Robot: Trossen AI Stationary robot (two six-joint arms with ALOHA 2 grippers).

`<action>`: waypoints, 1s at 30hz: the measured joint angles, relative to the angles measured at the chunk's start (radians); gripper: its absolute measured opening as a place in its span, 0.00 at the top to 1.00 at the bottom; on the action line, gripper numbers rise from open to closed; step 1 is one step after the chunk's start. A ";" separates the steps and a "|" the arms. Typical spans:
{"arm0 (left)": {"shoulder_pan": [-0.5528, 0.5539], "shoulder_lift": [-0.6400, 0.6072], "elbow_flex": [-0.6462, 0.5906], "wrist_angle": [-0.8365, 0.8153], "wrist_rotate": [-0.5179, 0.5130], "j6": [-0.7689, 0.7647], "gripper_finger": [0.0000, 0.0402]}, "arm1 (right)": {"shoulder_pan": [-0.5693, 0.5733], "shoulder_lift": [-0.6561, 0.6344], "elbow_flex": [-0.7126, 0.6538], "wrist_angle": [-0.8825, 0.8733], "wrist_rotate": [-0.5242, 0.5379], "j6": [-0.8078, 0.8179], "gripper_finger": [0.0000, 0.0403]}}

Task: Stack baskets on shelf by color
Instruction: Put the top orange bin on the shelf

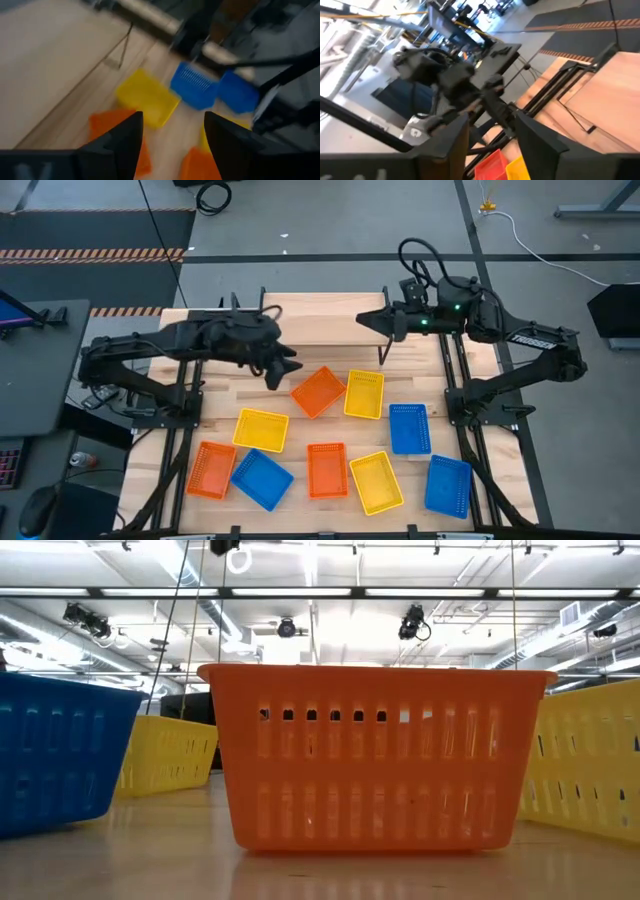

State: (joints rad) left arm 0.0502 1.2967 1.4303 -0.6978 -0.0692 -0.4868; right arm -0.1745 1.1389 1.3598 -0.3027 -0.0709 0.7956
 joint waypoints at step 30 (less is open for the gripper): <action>-0.099 0.481 -0.001 -0.086 0.004 0.050 0.49 | 0.181 -0.031 0.000 -0.974 -0.023 0.043 0.48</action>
State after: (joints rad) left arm -0.0490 1.7778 1.4292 -0.7838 -0.0650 -0.4371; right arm 0.0061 1.1082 1.3602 -1.2770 -0.0943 0.8387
